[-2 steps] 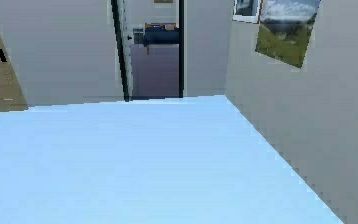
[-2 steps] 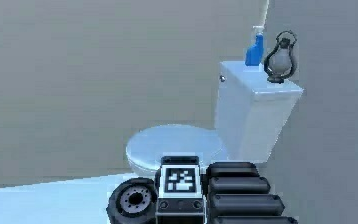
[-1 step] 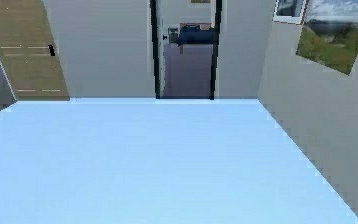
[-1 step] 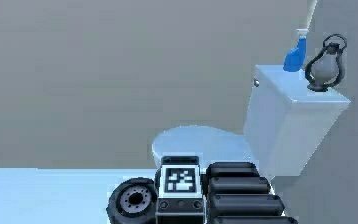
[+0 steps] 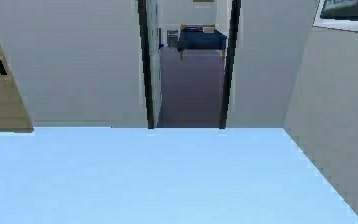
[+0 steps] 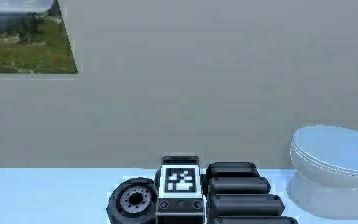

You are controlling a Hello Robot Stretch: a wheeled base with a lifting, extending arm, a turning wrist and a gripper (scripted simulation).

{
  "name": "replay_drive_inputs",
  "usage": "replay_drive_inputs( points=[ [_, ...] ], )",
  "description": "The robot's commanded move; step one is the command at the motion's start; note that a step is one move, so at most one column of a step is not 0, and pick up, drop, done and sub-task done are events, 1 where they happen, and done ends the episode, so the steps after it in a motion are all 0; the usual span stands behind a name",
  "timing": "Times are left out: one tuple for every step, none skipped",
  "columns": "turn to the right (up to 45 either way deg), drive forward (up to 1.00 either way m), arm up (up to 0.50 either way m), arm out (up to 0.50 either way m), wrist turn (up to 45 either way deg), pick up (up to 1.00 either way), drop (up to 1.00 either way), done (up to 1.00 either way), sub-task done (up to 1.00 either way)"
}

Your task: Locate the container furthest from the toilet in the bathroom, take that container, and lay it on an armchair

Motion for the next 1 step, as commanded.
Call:
replay_drive_inputs(
  points=[
    [0.0,1.00,0.00,0.00,0.0,0.00,0.00,0.00,0.00]
  ],
)
